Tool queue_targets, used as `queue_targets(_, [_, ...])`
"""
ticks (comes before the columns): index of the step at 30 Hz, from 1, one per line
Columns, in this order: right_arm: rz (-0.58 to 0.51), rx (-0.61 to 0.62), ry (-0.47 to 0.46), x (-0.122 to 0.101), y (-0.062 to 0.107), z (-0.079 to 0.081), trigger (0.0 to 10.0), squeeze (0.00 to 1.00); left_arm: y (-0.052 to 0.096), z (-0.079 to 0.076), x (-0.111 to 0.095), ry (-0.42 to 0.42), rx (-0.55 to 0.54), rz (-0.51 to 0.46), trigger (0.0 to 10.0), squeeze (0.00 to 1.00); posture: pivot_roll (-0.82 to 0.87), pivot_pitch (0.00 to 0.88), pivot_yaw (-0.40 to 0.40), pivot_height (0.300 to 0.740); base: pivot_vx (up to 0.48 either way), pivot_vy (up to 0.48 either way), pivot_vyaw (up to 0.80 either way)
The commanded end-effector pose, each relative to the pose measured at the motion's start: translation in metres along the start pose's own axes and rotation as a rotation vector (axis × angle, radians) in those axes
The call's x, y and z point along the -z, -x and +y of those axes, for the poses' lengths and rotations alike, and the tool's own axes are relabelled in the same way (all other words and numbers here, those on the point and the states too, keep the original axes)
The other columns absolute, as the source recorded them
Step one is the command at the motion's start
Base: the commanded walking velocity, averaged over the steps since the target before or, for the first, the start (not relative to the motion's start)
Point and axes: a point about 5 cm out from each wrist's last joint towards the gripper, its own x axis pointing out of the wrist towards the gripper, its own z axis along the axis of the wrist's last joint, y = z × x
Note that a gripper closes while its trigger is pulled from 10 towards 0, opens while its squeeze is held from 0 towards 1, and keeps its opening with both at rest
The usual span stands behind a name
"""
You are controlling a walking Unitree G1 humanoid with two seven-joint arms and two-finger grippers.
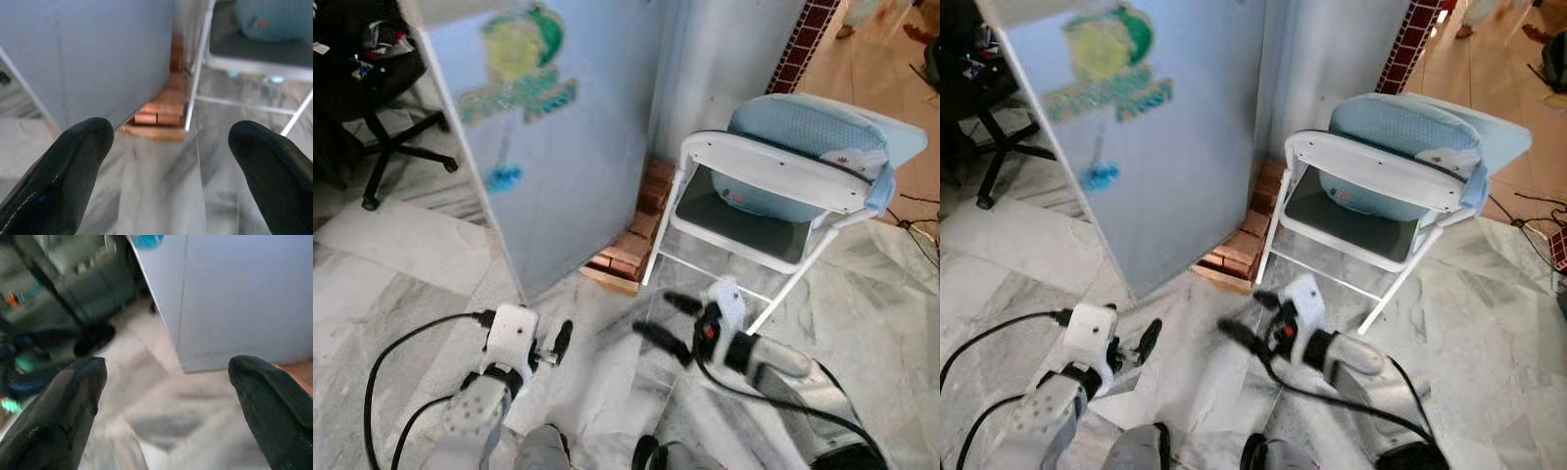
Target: Restocking fridge
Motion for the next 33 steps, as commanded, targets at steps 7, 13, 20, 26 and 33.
queue_targets(7, [0.002, 0.180, 0.146, 0.000, 0.009, -0.007, 10.0, 0.00, -0.004, -0.011, 0.006, 0.006, -0.002, 0.029, 10.0, 0.00, 0.15, 0.146, -0.081, 0.740, -0.034, 0.263, 0.00])
queue_targets(13, [-0.029, 0.413, 0.222, -0.004, 0.010, -0.021, 10.0, 0.00, -0.011, -0.011, 0.005, 0.001, 0.001, 0.031, 10.0, 0.00, 0.16, 0.133, -0.082, 0.740, 0.000, 0.426, 0.00])
queue_targets(20, [-0.025, 0.449, 0.246, 0.000, 0.003, -0.022, 10.0, 0.00, -0.018, -0.015, 0.001, -0.009, 0.007, 0.008, 10.0, 0.00, 0.16, 0.099, -0.074, 0.740, 0.000, 0.430, 0.00])
queue_targets(26, [-0.162, 0.410, 0.177, -0.013, -0.004, -0.015, 10.0, 0.00, -0.027, -0.018, -0.006, -0.069, 0.027, -0.025, 10.0, 0.00, 0.16, 0.084, -0.055, 0.740, 0.000, 0.435, 0.00])
queue_targets(33, [-0.177, 0.466, 0.192, -0.017, -0.006, -0.017, 10.0, 0.00, -0.031, -0.010, -0.005, -0.085, 0.007, -0.032, 10.0, 0.00, 0.14, 0.087, -0.042, 0.740, 0.000, 0.471, -0.29])
